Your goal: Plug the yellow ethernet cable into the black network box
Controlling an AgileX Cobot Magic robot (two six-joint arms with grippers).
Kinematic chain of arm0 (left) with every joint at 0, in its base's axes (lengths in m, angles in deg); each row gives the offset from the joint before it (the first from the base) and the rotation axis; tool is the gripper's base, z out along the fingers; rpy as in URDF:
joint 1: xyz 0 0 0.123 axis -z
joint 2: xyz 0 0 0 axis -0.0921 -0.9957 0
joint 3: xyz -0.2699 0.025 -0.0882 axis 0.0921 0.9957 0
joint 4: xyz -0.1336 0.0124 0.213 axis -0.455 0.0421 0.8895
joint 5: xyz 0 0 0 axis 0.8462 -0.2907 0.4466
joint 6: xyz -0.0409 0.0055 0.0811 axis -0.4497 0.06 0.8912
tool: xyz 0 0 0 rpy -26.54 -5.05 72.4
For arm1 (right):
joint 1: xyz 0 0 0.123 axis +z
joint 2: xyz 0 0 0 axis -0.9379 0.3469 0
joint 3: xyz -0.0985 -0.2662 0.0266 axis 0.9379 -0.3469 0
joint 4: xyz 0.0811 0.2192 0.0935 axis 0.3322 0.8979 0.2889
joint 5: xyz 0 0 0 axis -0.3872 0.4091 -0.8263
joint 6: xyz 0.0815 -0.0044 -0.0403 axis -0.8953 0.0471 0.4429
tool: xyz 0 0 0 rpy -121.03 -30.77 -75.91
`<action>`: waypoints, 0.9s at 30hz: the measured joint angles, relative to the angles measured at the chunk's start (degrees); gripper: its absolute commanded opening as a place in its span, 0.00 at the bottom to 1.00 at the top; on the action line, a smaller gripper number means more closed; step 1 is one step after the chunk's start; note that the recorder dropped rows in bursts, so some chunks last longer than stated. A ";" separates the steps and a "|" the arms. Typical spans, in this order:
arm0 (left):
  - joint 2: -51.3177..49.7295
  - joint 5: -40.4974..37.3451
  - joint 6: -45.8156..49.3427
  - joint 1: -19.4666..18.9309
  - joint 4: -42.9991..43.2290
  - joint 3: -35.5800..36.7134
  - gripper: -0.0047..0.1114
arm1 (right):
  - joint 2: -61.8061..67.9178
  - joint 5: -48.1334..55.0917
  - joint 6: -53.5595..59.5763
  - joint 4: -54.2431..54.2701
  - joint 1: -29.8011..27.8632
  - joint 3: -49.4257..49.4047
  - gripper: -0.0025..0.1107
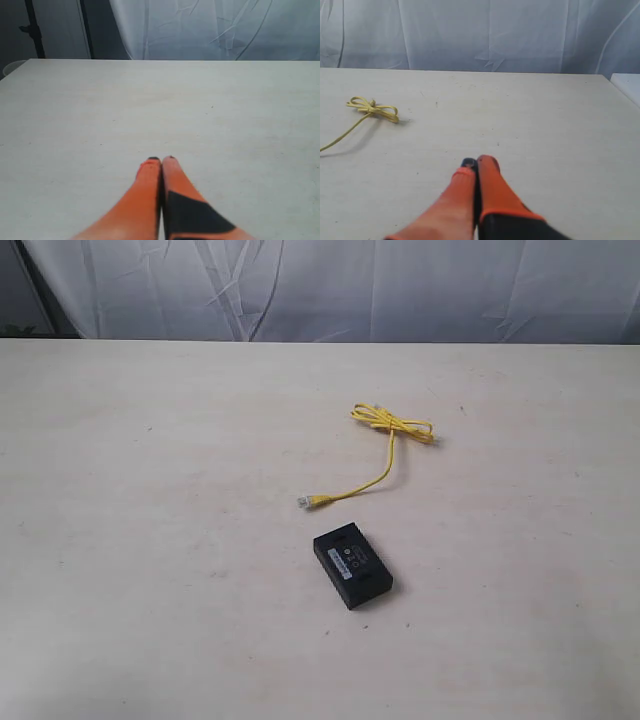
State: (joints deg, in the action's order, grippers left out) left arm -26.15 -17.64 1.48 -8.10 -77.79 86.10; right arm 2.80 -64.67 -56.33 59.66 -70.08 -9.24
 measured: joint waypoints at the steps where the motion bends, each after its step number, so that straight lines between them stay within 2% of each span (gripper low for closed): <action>1: 0.00 0.00 0.00 0.00 0.00 0.00 0.04 | 0.00 0.00 0.00 0.00 0.00 0.00 0.01; 7: 0.00 0.00 0.00 0.00 0.00 0.00 0.04 | 0.00 0.00 0.00 0.00 0.00 0.00 0.01; 18: 0.00 2.34 0.23 0.00 10.22 0.00 0.04 | 0.00 0.00 0.00 0.00 0.00 0.00 0.01; 22: 0.00 6.49 -0.01 0.00 1.97 0.00 0.04 | 0.00 0.00 0.00 0.00 0.00 0.00 0.01; 27: 0.00 9.90 -0.44 0.00 -15.91 0.00 0.04 | 0.00 -0.73 0.00 0.33 0.00 0.00 0.01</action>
State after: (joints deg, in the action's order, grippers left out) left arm -26.15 -7.74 1.05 -8.10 -93.70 86.10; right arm 2.80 -65.40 -56.33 59.99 -70.08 -9.24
